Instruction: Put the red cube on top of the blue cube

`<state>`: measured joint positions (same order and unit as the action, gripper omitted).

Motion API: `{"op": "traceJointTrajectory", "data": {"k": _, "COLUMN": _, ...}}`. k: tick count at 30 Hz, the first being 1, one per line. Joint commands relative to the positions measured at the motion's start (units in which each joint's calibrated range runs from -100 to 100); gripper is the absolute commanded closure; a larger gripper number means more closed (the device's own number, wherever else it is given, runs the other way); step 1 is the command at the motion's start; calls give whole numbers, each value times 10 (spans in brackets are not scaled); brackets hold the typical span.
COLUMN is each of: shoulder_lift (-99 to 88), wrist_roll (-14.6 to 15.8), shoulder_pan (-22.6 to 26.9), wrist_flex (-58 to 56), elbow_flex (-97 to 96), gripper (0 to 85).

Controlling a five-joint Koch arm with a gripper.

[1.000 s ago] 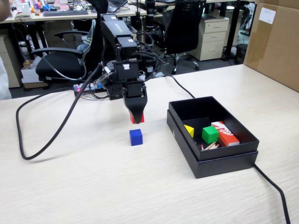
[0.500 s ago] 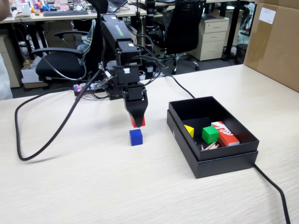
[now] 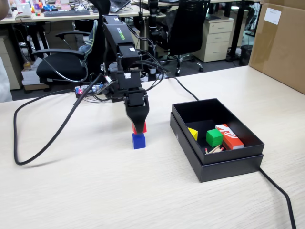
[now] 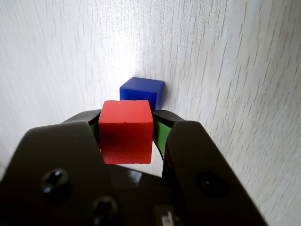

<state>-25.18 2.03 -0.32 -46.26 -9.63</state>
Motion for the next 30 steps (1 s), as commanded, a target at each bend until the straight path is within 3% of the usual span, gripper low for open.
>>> {"op": "traceJointTrajectory", "data": {"k": 1, "shoulder_lift": -2, "wrist_roll": 0, "shoulder_pan": -1, "wrist_flex": 20, "elbow_flex": 21, "gripper": 846}}
{"op": "traceJointTrajectory", "data": {"k": 19, "shoulder_lift": 2, "wrist_roll": 0, "shoulder_pan": -3, "wrist_flex": 20, "elbow_flex": 9, "gripper": 841}}
{"op": "traceJointTrajectory", "data": {"k": 22, "shoulder_lift": 2, "wrist_roll": 1, "shoulder_pan": 0, "wrist_flex": 20, "elbow_flex": -4, "gripper": 628}}
{"op": "traceJointTrajectory", "data": {"k": 26, "shoulder_lift": 2, "wrist_roll": 2, "shoulder_pan": 0, "wrist_flex": 20, "elbow_flex": -7, "gripper": 597}}
{"op": "traceJointTrajectory", "data": {"k": 30, "shoulder_lift": 2, "wrist_roll": 2, "shoulder_pan": 0, "wrist_flex": 20, "elbow_flex": -7, "gripper": 507}}
